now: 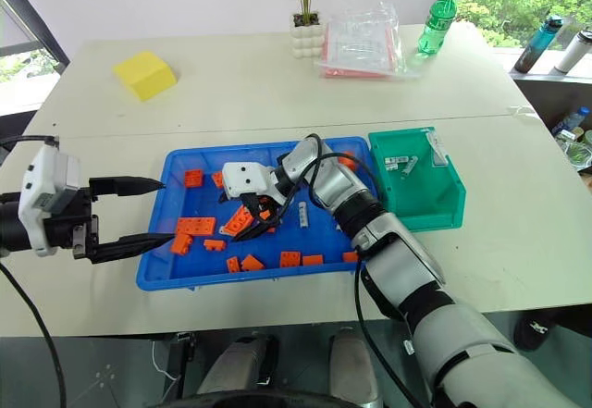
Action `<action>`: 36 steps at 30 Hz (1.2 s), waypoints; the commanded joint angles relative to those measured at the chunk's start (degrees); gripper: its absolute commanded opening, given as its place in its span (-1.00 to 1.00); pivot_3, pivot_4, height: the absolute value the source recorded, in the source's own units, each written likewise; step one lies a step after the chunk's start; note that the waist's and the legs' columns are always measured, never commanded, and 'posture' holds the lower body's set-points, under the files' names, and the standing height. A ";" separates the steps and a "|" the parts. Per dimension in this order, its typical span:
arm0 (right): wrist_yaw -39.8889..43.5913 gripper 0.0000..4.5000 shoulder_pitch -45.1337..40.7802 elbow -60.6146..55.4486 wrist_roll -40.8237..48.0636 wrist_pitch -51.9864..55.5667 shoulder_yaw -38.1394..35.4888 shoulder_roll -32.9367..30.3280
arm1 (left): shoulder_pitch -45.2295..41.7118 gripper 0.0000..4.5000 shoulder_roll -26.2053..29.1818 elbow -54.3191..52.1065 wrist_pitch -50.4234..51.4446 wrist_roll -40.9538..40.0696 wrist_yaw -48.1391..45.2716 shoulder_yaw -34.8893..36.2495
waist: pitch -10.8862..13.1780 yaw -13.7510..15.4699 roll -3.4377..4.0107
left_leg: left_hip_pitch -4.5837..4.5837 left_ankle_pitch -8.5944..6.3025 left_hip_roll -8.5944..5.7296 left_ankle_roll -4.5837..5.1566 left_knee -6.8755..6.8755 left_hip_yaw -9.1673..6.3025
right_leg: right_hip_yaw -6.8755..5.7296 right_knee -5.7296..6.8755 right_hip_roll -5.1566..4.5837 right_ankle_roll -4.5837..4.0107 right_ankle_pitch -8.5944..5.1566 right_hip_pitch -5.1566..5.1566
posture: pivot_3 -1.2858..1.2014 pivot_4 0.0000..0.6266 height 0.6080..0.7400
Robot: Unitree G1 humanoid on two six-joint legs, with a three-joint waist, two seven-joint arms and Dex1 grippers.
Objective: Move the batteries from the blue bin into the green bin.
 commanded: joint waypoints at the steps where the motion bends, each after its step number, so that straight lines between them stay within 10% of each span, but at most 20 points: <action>1: 1.11 0.91 -2.15 2.33 -0.98 -2.29 -0.35 0.93 | -0.64 1.00 0.63 -0.38 -0.03 -0.57 0.27 0.50 | 0.00 -0.02 0.00 | 0.00 0.00 0.00 0.00 0.00 0.00 | 0.00 0.00 0.00 0.00 0.00 0.00 | 0.03 -0.52 0.79; 10: 1.49 0.91 -4.22 7.80 -1.33 -3.70 -2.16 3.15 | 0.55 1.00 -0.19 -0.81 -0.97 0.10 1.21 0.90 | 0.00 -1.05 0.00 | 0.00 0.00 0.01 -0.01 -0.02 -0.04 | 0.00 0.02 0.01 0.00 0.00 -0.02 | 0.03 -0.52 0.79; 18: 1.29 -0.60 -4.55 7.77 -0.39 -1.62 -4.83 4.72 | 1.25 1.00 0.03 -0.43 -1.71 0.50 1.12 1.59 | 0.01 -1.08 0.01 | 0.00 0.01 0.01 -0.02 -0.02 -0.06 | 0.00 0.04 0.02 0.00 0.00 -0.03 | 0.03 -0.52 0.79; 30: -14.64 -0.60 -8.29 12.97 -3.09 -2.48 -9.06 8.02 | -0.73 1.00 0.00 1.22 -3.21 1.48 0.90 -0.20 | 0.01 -1.26 0.02 | 0.01 0.02 0.02 -0.04 -0.07 -0.07 | 0.00 0.06 0.02 0.00 0.00 -0.06 | 0.03 -0.52 0.79; 36: -9.87 -0.60 -5.16 1.30 0.68 5.24 -10.56 4.20 | -0.28 1.00 -0.42 1.21 -3.80 1.59 0.97 -0.69 | 0.01 -1.13 0.02 | 0.00 0.02 -0.01 -0.04 -0.07 -0.09 | 0.00 0.05 0.01 0.00 0.00 -0.03 | 0.03 -0.52 0.79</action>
